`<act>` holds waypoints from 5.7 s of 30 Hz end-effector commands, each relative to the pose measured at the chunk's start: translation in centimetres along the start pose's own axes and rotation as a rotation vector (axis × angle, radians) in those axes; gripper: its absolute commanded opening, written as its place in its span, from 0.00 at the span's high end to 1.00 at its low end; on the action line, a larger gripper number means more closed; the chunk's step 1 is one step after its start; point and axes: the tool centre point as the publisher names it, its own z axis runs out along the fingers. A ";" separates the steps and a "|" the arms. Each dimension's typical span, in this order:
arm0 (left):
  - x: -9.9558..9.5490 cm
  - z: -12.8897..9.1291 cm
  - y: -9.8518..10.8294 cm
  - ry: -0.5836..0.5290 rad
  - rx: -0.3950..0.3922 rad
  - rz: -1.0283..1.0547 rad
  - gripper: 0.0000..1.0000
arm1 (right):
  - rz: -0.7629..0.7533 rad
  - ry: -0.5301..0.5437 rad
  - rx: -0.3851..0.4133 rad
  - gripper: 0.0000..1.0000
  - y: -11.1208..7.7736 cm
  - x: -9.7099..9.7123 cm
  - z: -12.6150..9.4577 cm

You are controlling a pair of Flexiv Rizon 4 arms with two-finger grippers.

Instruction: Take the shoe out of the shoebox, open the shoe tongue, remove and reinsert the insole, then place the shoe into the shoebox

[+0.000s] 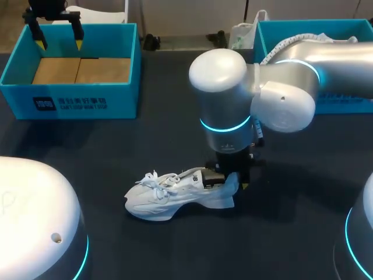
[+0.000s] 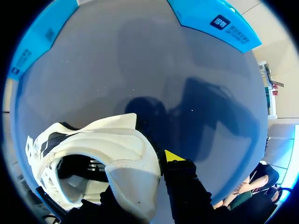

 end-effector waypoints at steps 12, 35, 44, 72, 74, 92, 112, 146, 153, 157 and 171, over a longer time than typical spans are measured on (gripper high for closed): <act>0.0 0.0 0.0 0.000 0.000 0.000 0.00 | -0.002 0.047 0.019 1.00 0.4 0.1 1.8; 0.0 0.0 0.0 0.000 0.000 0.000 0.00 | -0.046 0.159 0.009 0.00 0.4 -0.3 -0.9; 0.0 0.0 0.0 0.000 0.000 0.000 0.00 | -0.159 0.294 0.042 0.00 0.9 -1.3 -4.1; 0.0 0.0 0.0 0.000 0.000 0.000 0.00 | -0.675 0.770 -0.129 0.00 1.5 -5.9 -6.2; 0.0 0.0 0.0 0.000 0.000 0.000 0.00 | -0.730 0.800 -0.188 0.00 1.5 -6.5 -6.1; 0.0 0.0 0.0 0.000 0.000 0.000 0.00 | -0.882 0.915 -0.412 0.00 2.6 -8.3 -4.2; 0.0 0.0 0.0 0.000 0.000 0.000 0.00 | -1.077 1.010 -0.538 0.00 3.9 -8.3 -1.1; 0.0 0.0 0.0 0.000 0.000 0.000 0.00 | -1.089 1.091 -0.839 0.00 3.0 -9.2 2.7; 0.0 0.0 0.0 0.000 0.000 0.000 0.00 | -1.089 1.091 -0.839 0.00 3.0 -9.2 2.7; 0.0 0.0 0.0 0.000 0.000 0.000 0.00 | -1.089 1.091 -0.839 0.00 3.0 -9.2 2.7; 0.0 0.0 0.0 0.000 0.000 0.000 0.00 | -1.140 1.084 -0.935 0.00 2.2 -8.7 3.3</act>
